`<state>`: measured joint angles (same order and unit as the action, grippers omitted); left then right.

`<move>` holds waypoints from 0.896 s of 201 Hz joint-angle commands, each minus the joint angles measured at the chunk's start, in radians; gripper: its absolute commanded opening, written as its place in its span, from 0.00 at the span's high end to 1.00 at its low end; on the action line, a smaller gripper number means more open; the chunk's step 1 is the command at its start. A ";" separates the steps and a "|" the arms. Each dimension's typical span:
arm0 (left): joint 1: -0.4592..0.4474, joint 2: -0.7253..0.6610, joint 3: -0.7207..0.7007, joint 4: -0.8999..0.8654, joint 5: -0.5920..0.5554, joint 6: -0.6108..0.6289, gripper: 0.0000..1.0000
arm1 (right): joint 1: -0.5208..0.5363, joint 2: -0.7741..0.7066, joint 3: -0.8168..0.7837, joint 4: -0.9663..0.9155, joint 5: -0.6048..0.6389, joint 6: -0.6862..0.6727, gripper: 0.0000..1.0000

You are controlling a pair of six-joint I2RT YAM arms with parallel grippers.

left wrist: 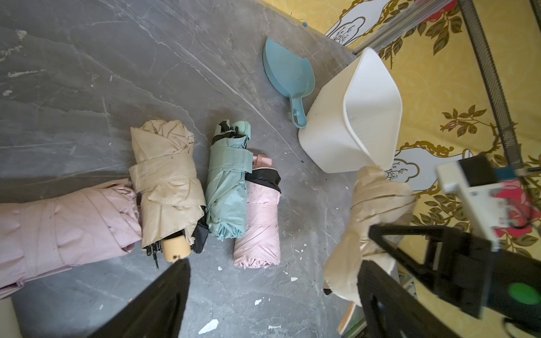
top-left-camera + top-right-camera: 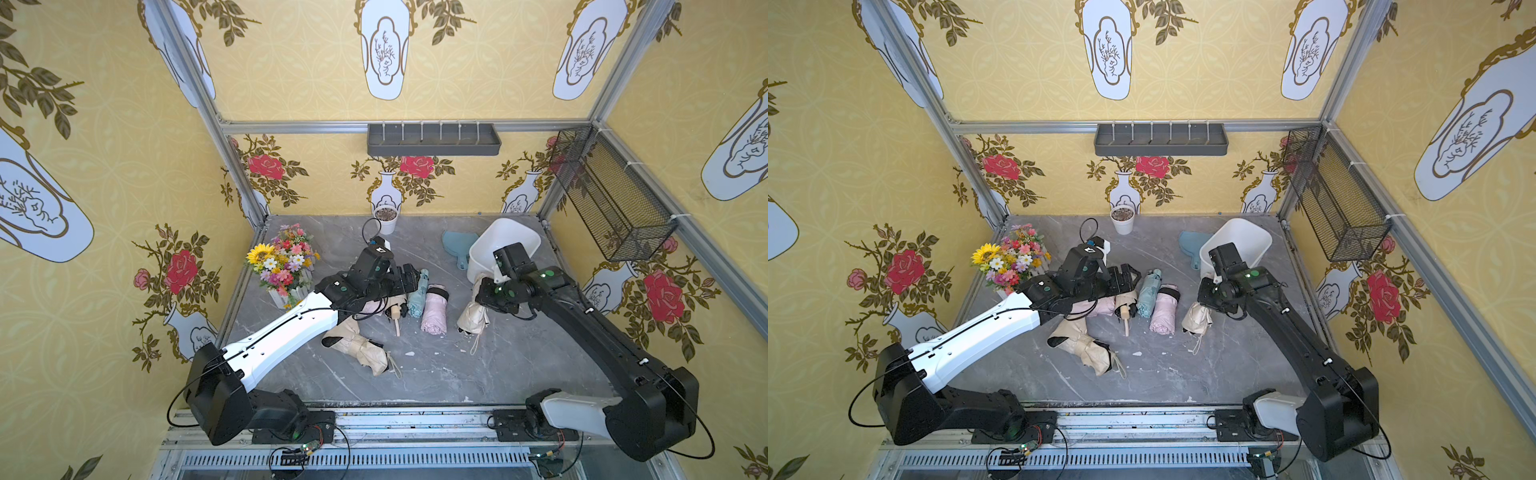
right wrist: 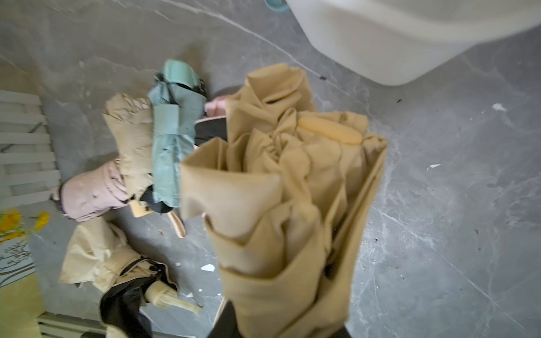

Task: Put the umbrella into the storage box
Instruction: Pick up the umbrella from the center of the board, then move the storage box to the center of the board.

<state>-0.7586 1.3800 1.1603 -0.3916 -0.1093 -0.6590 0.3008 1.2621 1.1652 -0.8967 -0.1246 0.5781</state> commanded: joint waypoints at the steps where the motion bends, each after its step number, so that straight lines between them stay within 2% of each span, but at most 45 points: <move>1: 0.001 0.013 0.001 -0.001 0.013 0.039 0.05 | -0.036 0.013 0.131 -0.055 0.028 -0.026 0.80; 47: 0.001 0.047 0.004 0.022 0.038 0.056 0.05 | -0.207 0.165 0.402 -0.093 0.007 -0.116 0.81; 101: 0.001 0.086 0.010 0.022 0.051 0.079 0.05 | -0.327 0.319 0.470 0.039 0.000 -0.154 0.81; 180: 0.001 0.143 0.015 0.033 0.073 0.064 0.05 | -0.359 0.574 0.554 0.209 0.009 -0.198 0.84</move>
<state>-0.7586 1.5032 1.1648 -0.3809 -0.0555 -0.5999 -0.0589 1.7817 1.6928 -0.7856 -0.1246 0.4030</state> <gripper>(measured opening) 0.955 0.284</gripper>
